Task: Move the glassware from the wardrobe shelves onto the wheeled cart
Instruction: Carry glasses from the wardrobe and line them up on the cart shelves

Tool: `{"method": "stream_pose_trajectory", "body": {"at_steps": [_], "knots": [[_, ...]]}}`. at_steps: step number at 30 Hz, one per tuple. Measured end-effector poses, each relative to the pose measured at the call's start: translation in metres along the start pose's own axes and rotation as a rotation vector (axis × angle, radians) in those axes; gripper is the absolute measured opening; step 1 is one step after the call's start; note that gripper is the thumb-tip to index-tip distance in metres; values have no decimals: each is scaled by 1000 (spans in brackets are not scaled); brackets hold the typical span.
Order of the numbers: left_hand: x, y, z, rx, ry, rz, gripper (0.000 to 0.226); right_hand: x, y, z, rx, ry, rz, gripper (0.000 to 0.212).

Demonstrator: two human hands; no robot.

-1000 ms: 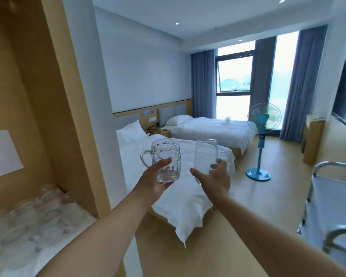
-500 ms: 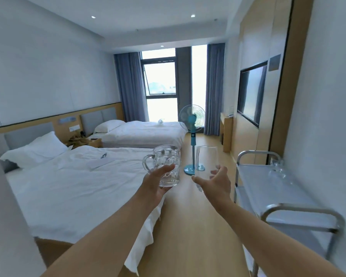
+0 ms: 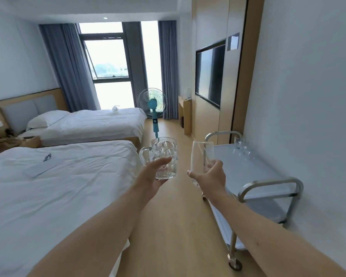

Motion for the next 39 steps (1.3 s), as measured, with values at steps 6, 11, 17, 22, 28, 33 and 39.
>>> {"method": "stream_pose_trajectory", "body": {"at_steps": [6,11,17,22,28,33,39], "knots": [[-22,-1,-61,-30,98,-2,62,26,-10,-46,28,-51,65,80],[-35,-8,-128,-26,122,-14,66,50,-23,-108,24,-70,70,77],[-54,-25,-216,23,184,-1,59,85,-37,-192,-2,-122,79,96],[-66,-34,-273,7,235,-11,45,112,-43,-250,-25,-180,71,102],[-88,-39,-337,6,273,-11,50,143,-54,-307,-44,-227,59,103],[-101,-36,-386,-3,326,17,51,163,-67,-341,-36,-265,93,102],[-116,-32,-459,-73,385,38,56,187,-85,-382,40,-320,92,101]]}}
Point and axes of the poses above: each hand's wrist, its own z-axis away from the middle knuckle, its own y-axis out of the back of the hand, x = y × z, the point moved 2 cm from there along -z, towards the middle knuckle, and after that the axes turned 2 degrees about -x, right-handed, at the moved point
